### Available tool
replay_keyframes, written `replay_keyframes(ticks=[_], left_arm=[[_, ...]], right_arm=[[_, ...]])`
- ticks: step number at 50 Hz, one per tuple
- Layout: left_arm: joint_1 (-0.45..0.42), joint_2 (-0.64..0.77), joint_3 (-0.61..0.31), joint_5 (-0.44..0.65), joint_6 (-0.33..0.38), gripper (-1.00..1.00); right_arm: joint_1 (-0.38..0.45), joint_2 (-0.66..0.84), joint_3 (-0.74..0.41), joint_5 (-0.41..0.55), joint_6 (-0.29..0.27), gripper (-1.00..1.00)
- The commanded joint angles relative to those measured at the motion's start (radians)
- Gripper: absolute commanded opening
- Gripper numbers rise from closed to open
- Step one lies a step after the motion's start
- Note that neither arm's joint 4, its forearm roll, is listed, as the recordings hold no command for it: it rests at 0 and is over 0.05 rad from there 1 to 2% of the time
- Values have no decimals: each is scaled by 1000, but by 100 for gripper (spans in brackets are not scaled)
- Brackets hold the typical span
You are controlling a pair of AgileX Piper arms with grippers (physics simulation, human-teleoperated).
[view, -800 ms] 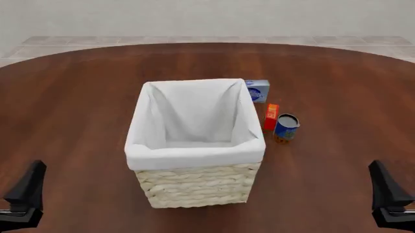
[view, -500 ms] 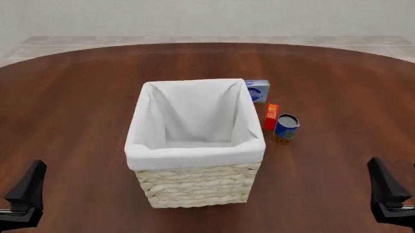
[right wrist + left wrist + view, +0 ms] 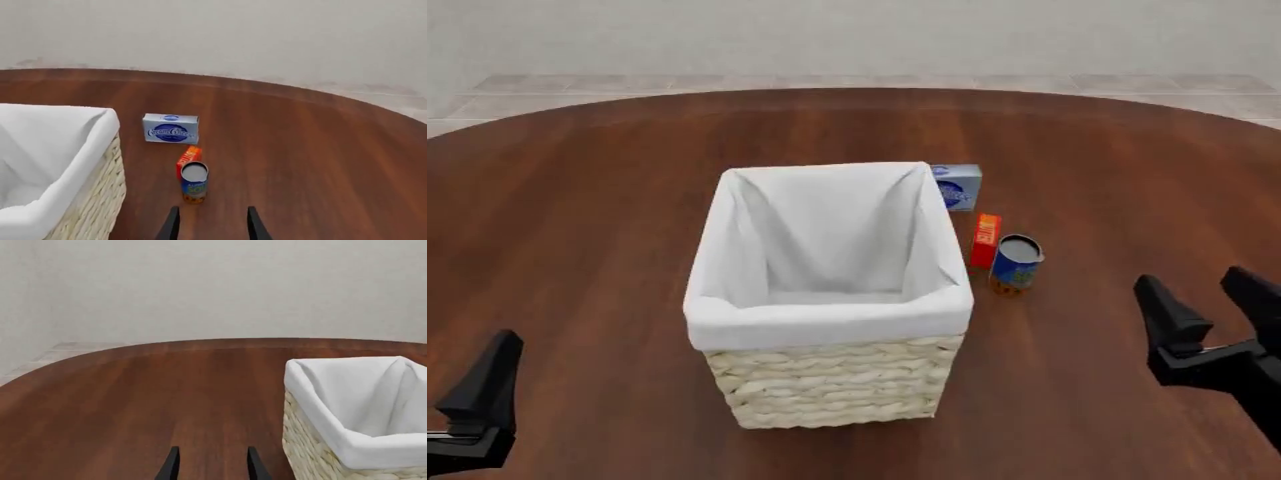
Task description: Pick up the alphabet soup and put it in the basket.
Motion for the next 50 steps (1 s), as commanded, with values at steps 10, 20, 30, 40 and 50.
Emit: replay_keyframes(ticks=[10, 20, 30, 40, 50], left_arm=[[0, 0, 0, 0, 0, 100], [0, 0, 0, 0, 0, 100], [0, 0, 0, 0, 0, 100], [0, 0, 0, 0, 0, 100], [0, 0, 0, 0, 0, 100]], right_arm=[[85, 489, -151, -184, -64, 100], [96, 642, -223, -220, -93, 100], [92, 784, -307, -254, -108, 100], [94, 893, -370, -271, -129, 100], [86, 946, -401, -267, -156, 100]])
